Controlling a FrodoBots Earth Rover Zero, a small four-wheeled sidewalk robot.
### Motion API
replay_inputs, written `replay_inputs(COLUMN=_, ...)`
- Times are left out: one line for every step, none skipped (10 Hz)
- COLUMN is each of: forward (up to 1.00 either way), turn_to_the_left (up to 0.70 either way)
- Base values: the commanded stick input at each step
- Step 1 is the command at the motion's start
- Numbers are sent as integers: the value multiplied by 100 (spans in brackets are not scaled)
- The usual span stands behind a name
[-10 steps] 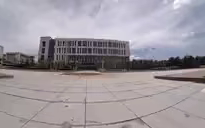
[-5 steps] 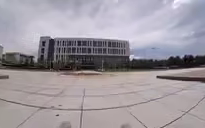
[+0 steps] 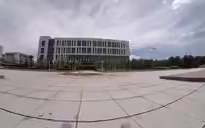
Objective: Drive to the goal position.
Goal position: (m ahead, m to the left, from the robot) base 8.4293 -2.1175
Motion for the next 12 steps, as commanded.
replay_inputs(forward=70, turn_to_the_left=0)
replay_inputs(forward=70, turn_to_the_left=0)
replay_inputs(forward=70, turn_to_the_left=0)
replay_inputs(forward=70, turn_to_the_left=0)
replay_inputs(forward=70, turn_to_the_left=0)
replay_inputs(forward=70, turn_to_the_left=0)
replay_inputs(forward=70, turn_to_the_left=0)
replay_inputs(forward=70, turn_to_the_left=0)
replay_inputs(forward=70, turn_to_the_left=0)
replay_inputs(forward=70, turn_to_the_left=0)
replay_inputs(forward=70, turn_to_the_left=0)
replay_inputs(forward=70, turn_to_the_left=0)
